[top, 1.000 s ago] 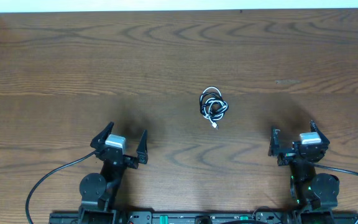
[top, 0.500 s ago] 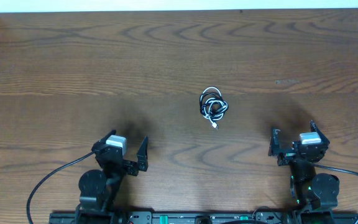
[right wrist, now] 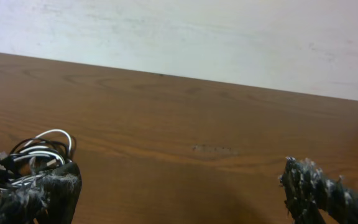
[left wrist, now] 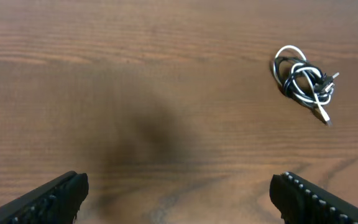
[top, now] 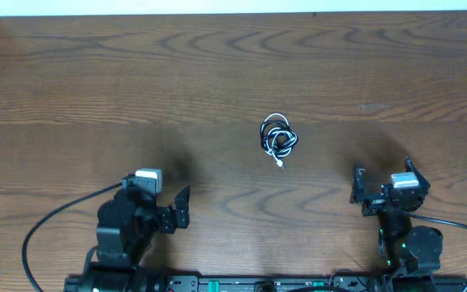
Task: Untangle cables
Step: 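Raise both arms and move grippers toward the cable bundle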
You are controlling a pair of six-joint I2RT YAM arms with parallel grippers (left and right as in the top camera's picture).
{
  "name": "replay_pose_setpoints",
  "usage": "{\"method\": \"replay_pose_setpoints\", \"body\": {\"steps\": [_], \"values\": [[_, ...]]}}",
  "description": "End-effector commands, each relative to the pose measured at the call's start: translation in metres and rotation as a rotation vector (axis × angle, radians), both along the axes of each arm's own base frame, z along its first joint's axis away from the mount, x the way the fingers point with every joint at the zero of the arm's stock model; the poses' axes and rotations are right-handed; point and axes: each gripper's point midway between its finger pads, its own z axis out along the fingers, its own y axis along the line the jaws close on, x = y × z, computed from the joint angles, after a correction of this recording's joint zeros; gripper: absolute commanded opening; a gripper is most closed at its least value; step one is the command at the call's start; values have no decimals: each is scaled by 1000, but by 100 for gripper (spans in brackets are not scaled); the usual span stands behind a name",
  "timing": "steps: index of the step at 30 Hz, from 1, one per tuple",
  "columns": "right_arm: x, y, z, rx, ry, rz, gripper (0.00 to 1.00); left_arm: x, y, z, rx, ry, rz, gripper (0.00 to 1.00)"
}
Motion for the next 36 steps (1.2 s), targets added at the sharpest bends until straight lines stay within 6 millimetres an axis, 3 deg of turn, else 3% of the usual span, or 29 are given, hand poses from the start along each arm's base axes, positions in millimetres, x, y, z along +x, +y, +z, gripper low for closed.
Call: {"method": "replay_pose_setpoints", "body": {"steps": [1,9,16,24,31,36], "values": [[0,-1,-1,-2,1,-4,99,2,-1,5,-8,90,8,98],[0,-1,0,-2,0,-3,99,9,-14,-17,-122,314,40,98],[0,-1,1,-2,-7,-4,99,13,-15,-16,-123,424,55,97],[-1,5,0,236,19,11,99,20,-16,-15,-122,412,57,98],[-2,13,-5,281,68,52,99,27,-10,-13,-97,385,84,98],[-4,19,-21,294,213,63,99,25,-20,-12,-140,395,39,98]]}}
